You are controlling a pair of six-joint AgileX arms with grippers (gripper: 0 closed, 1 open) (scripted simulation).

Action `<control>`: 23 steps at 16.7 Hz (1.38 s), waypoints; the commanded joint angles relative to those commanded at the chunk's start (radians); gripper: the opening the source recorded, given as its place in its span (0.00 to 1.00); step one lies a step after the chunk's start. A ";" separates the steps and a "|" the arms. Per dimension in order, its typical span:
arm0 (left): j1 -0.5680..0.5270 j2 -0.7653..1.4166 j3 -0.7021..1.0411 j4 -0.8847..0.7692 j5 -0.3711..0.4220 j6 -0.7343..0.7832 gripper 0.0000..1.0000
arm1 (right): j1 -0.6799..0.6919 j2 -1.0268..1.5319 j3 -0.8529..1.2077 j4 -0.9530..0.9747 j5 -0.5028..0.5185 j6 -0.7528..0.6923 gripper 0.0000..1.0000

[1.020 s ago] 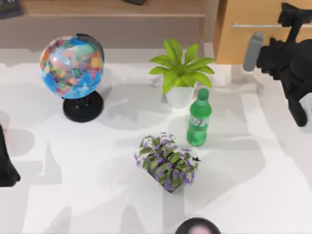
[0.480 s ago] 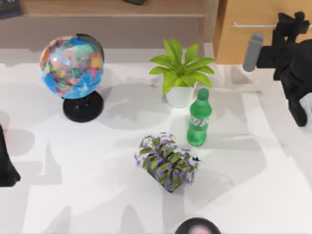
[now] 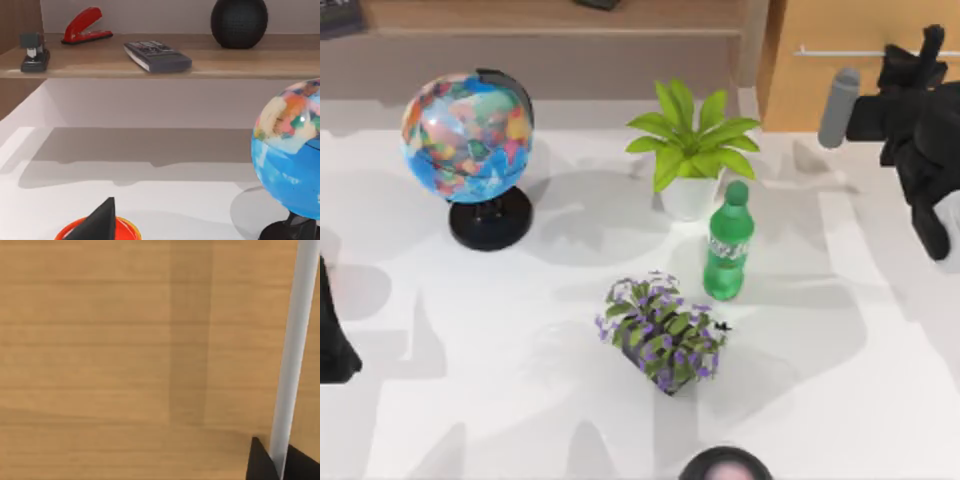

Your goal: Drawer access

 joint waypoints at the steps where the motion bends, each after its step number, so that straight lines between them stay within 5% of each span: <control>1: 0.000 0.000 0.000 0.000 0.000 0.000 1.00 | 0.000 0.000 0.000 0.000 0.000 0.000 0.00; 23: 0.000 0.000 0.000 0.000 0.000 0.000 1.00 | 0.045 -0.152 -0.358 0.204 0.047 0.007 0.00</control>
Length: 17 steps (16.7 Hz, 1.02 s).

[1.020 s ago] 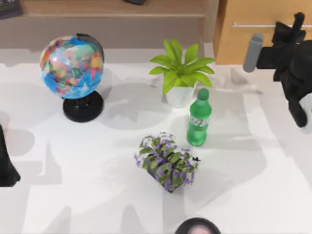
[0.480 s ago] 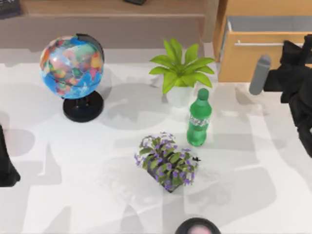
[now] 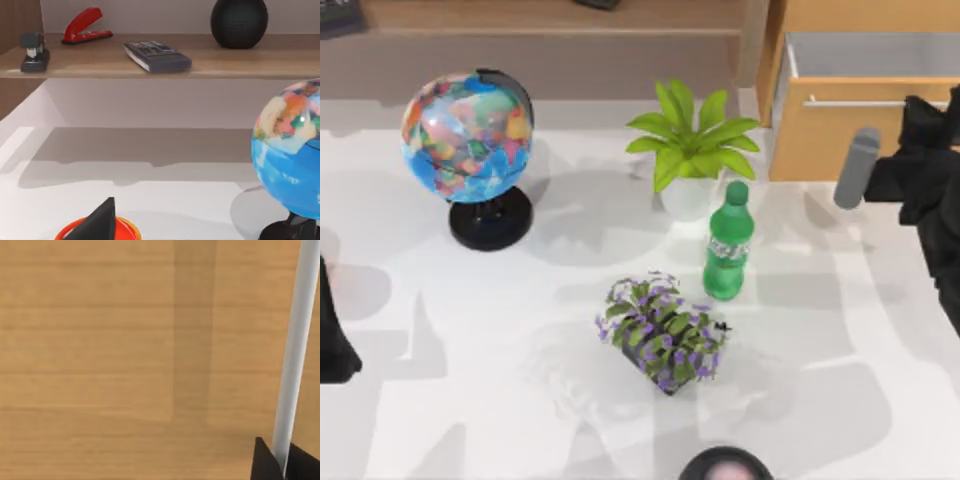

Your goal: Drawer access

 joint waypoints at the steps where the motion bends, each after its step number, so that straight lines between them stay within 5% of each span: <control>1: 0.000 0.000 0.000 0.000 0.000 0.000 1.00 | 0.006 -0.013 -0.041 0.022 0.007 0.001 0.00; 17: 0.000 0.000 0.000 0.000 0.000 0.000 1.00 | 0.092 -0.124 -0.404 0.262 0.096 -0.004 0.00</control>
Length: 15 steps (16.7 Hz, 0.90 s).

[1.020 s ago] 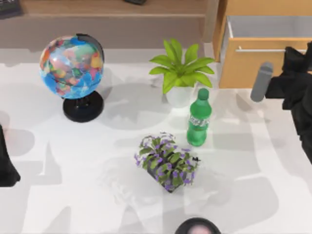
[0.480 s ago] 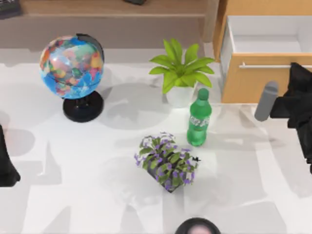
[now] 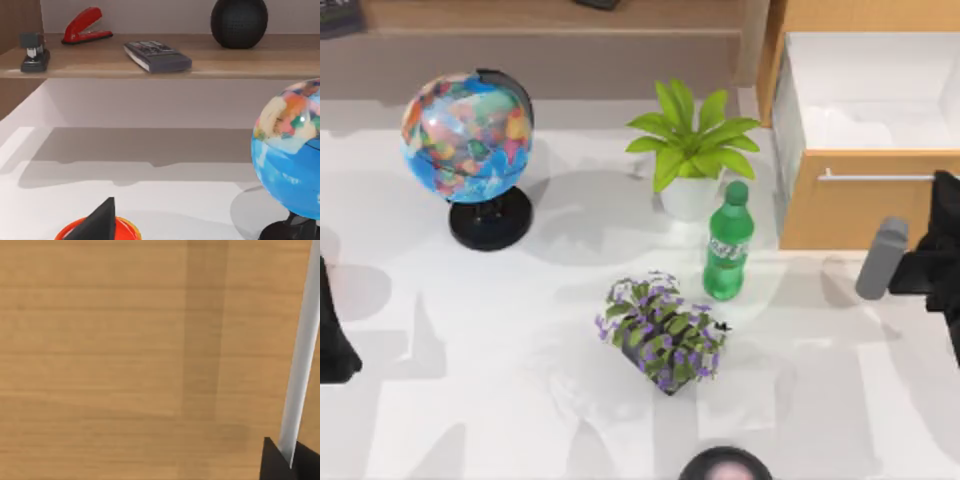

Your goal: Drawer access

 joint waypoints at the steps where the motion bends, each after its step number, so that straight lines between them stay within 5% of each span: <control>1: 0.000 0.000 0.000 0.000 0.000 0.000 1.00 | 0.008 -0.006 -0.019 0.017 0.006 0.002 0.00; 5: 0.000 0.000 0.000 0.000 0.000 0.000 1.00 | 0.013 -0.009 -0.028 0.026 0.009 0.004 0.00; 15: 0.000 0.000 0.000 0.000 0.000 0.000 1.00 | 0.013 -0.009 -0.028 0.026 0.009 0.004 0.75</control>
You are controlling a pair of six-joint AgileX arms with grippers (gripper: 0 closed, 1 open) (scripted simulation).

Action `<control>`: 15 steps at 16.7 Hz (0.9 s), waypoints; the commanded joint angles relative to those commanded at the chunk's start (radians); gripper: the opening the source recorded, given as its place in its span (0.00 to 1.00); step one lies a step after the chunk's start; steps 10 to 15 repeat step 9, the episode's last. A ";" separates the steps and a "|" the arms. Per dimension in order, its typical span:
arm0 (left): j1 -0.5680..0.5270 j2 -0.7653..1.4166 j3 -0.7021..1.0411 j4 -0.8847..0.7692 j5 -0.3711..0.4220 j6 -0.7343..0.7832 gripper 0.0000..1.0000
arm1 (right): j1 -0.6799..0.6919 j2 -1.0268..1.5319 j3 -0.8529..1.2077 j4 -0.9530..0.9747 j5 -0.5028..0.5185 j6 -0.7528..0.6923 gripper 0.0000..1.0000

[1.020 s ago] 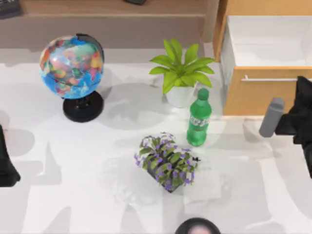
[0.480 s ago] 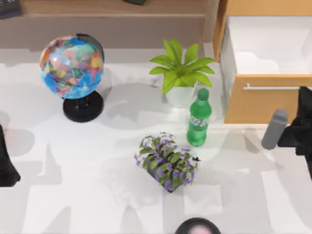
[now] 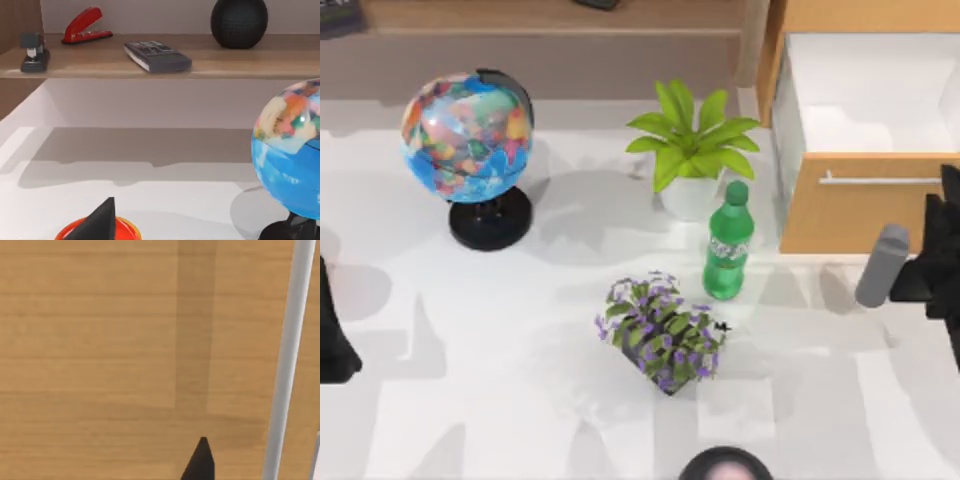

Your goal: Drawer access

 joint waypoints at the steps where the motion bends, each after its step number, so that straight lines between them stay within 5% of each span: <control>1: 0.000 0.000 0.000 0.000 0.000 0.000 1.00 | 0.000 0.000 0.000 0.000 0.000 0.000 0.83; 4: 0.000 0.000 0.000 0.000 0.000 0.000 1.00 | 0.000 0.000 0.000 0.000 0.000 0.000 1.00; 15: 0.000 0.000 0.000 0.000 0.000 0.000 1.00 | 0.000 0.000 0.000 0.000 0.000 0.000 1.00</control>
